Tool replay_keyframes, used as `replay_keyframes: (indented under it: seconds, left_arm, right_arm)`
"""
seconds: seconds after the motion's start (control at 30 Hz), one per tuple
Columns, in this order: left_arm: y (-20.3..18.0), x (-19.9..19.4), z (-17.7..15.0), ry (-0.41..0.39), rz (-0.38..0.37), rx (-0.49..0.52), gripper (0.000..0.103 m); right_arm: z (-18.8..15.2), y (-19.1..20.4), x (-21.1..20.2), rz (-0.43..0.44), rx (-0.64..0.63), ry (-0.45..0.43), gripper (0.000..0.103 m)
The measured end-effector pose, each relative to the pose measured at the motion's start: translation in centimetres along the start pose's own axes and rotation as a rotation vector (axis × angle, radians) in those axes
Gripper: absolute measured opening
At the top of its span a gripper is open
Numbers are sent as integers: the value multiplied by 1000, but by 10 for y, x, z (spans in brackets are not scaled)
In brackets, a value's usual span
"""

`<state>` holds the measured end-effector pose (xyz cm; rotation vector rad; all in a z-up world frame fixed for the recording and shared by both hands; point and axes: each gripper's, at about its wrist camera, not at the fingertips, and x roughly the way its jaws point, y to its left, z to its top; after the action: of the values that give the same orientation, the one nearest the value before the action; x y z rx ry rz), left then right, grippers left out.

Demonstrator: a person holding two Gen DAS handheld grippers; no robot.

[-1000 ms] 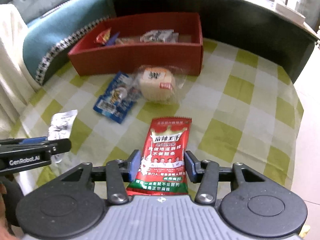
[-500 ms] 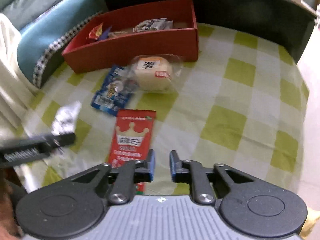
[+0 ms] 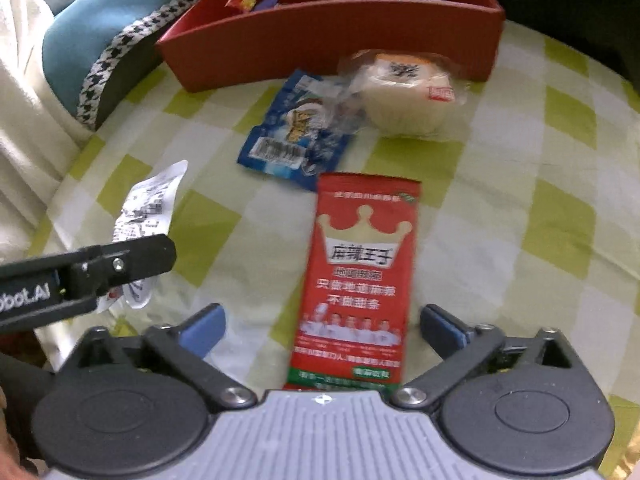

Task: Organize snacks
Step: 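Carry the sachet in the left tool and red packet in the right tool over the red box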

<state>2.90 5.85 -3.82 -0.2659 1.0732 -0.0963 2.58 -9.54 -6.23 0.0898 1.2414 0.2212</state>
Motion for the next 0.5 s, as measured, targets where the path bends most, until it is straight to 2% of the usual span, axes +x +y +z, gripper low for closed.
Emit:
replay_keyframes:
  seconds: [0.17,0.2,0.23,0.3,0.33,0.5]
  left_arm:
    - [7,0,1,6,-4,-16,60]
    - [8,0,1,6,-7,-23,60]
    - [9,-1,1,4,-8,-23,60]
    - [6,-1,0,0,-7,-12,61]
    - [4,-2,-1,0,-7,-7,61]
    - [-6,-6,-4,-13,-5,9,61]
  right_arm:
    - [-2,8,0,-26,-76,8,103]
    - [-4,10,-3,-65,-105,-1,90]
    - [-6,12,-5,-103,-142,-6,72]
    - [-9,10,-11,-108,-172,-11,58]
    - [-10,6,-13,-99,-160,-8,55]
    - [-18,-16,-31,-70,-124,-35,51]
